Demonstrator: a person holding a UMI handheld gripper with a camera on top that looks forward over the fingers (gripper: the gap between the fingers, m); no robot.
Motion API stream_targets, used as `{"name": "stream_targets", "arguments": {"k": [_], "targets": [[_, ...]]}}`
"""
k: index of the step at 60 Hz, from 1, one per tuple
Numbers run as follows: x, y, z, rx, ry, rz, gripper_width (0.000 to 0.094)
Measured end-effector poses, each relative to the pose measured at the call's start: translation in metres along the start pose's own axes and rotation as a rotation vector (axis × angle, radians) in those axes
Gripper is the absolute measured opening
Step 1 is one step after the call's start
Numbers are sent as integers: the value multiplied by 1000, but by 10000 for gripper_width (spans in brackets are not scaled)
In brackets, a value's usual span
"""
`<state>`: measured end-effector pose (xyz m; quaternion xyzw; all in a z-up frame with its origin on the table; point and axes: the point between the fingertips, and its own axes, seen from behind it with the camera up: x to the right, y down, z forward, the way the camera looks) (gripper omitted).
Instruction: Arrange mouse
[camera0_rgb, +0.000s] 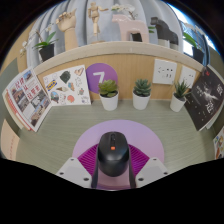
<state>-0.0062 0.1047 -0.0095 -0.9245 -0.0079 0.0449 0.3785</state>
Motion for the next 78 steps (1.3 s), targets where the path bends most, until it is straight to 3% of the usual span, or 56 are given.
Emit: {"name": "stream_targets", "arguments": {"k": [8,14,19,39,47,78], "targets": [[0,0,1,12,7,17,526],[-1,7,-9,-48,23,-12,756],[-2,0,-32,-47,52,-61,841],[-25,-64,-227,127,81,4,832],[-36,-67,-292,183,107,-4,829],[-87,-41,-415,279,90,-15,831]]}}
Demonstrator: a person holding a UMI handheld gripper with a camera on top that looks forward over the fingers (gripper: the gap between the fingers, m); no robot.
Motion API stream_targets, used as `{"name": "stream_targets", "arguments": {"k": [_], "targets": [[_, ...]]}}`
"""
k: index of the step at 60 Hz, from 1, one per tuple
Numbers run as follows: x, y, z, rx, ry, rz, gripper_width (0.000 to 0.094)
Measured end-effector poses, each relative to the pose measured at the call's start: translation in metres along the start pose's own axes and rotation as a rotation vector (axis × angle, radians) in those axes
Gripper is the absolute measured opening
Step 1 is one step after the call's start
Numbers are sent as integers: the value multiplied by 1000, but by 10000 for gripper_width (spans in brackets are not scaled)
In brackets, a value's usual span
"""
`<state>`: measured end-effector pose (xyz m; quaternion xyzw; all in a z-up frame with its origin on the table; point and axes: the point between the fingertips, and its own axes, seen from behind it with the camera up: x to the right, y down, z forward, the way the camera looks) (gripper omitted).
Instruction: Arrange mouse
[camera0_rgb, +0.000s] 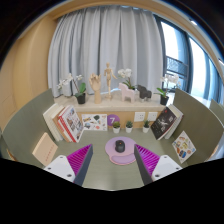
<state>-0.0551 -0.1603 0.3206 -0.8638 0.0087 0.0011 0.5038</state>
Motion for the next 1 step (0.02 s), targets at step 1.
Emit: {"name": "stream_targets", "arguments": {"k": [1], "targets": [[-1,1,-2,1,0,-1,832]]}}
